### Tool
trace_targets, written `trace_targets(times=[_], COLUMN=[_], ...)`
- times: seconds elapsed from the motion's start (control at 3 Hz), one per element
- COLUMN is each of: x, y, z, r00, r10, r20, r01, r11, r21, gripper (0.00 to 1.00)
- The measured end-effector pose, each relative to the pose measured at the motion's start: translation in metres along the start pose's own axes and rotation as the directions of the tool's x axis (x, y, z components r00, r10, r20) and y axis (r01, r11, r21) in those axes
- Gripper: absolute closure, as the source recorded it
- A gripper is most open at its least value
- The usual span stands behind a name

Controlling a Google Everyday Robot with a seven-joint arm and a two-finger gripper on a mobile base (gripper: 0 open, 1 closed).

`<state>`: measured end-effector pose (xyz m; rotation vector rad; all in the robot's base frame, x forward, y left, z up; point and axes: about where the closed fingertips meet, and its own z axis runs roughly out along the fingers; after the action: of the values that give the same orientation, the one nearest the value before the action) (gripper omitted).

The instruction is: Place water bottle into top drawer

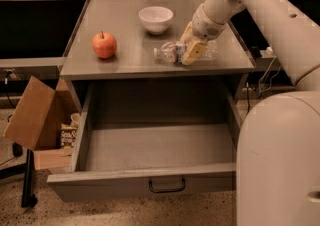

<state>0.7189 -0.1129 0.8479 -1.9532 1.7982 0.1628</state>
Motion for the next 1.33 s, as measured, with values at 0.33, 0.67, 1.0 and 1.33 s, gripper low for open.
trace_targets(times=[0.33,0.67,1.0,1.33], x=[0.0,-0.002,-0.007,-0.013], y=[0.004,0.014,0.045,0.064], z=[0.0,-0.008,-0.025,-0.038], r00=[1.0,1.0,0.996,0.99], r10=[-0.001,0.013,0.059,0.091], r20=[0.002,0.015,0.061,0.111], r01=[0.001,-0.013,-0.058,-0.089], r11=[1.0,0.9999,0.9982,0.9958], r21=[-0.004,-0.001,-0.013,-0.02], gripper=[0.7,0.92,1.0,1.0])
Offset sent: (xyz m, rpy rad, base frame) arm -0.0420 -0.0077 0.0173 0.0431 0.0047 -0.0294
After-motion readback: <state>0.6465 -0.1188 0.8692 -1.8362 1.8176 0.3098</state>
